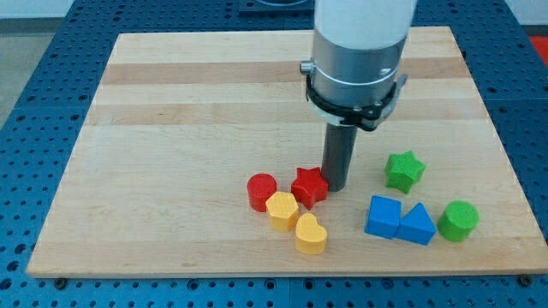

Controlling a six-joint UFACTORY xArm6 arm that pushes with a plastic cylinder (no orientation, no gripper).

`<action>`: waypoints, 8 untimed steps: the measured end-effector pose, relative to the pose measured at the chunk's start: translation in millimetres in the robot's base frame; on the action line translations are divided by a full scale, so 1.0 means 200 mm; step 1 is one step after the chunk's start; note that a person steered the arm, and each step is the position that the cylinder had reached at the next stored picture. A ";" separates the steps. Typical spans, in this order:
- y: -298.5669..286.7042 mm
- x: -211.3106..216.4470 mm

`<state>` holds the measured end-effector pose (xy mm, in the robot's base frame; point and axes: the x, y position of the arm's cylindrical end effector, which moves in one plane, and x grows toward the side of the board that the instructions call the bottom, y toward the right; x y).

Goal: Point your arm towards yellow heart

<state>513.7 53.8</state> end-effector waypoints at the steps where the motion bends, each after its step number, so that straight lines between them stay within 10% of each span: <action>1: -0.01 0.00; 3: 0.09 -0.26; 5: 0.87 -0.47; 8: 1.46 -0.02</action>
<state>509.2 344.9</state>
